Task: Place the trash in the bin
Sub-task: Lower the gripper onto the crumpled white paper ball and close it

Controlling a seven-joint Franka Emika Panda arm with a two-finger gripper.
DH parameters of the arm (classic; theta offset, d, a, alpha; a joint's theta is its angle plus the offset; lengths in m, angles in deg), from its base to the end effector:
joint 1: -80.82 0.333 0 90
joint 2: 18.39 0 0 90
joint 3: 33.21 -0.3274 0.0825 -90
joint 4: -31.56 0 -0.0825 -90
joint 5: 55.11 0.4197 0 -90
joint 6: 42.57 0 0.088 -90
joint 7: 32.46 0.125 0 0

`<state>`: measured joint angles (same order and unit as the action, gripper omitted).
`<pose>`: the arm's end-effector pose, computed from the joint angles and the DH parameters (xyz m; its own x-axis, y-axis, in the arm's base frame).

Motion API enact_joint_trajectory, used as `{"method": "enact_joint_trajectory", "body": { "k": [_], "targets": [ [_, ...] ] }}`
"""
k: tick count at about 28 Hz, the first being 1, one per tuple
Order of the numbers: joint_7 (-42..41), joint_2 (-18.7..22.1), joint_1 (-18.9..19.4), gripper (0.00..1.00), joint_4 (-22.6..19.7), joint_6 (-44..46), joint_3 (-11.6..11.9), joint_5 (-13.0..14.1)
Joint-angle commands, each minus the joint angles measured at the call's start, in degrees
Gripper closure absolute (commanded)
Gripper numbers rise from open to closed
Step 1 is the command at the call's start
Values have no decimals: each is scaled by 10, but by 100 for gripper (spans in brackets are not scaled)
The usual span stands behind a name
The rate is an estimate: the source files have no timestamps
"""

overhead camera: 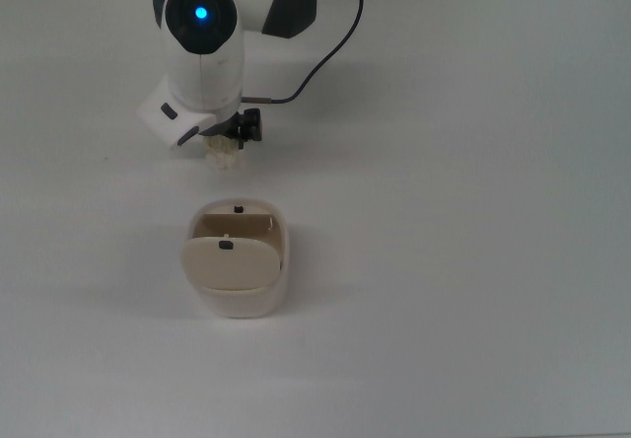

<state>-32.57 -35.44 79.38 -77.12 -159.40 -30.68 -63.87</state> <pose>0.6297 -0.0538 0.3076 0.9871 0.0021 -0.1599 0.0242 -0.9904 0.1361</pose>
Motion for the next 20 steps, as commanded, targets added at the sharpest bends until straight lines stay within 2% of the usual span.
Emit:
{"method": "enact_joint_trajectory", "body": {
  "k": [1, 8, 9, 13, 14, 18, 20],
  "targets": [
    [-14, -6, 1, 0, -13, -18, 3, -15],
    [-14, -7, 5, 4, -24, -23, 3, -15],
    [-14, -8, 5, 11, -24, -23, 3, -15],
    [-14, -11, 5, 24, -26, -42, 3, -15],
    [-13, -12, 5, 32, -28, -46, 3, -15],
    [-13, -12, 5, 50, -28, -47, 3, -15],
    [-13, -10, 4, 54, -28, -45, 3, -15]
  ]
}}
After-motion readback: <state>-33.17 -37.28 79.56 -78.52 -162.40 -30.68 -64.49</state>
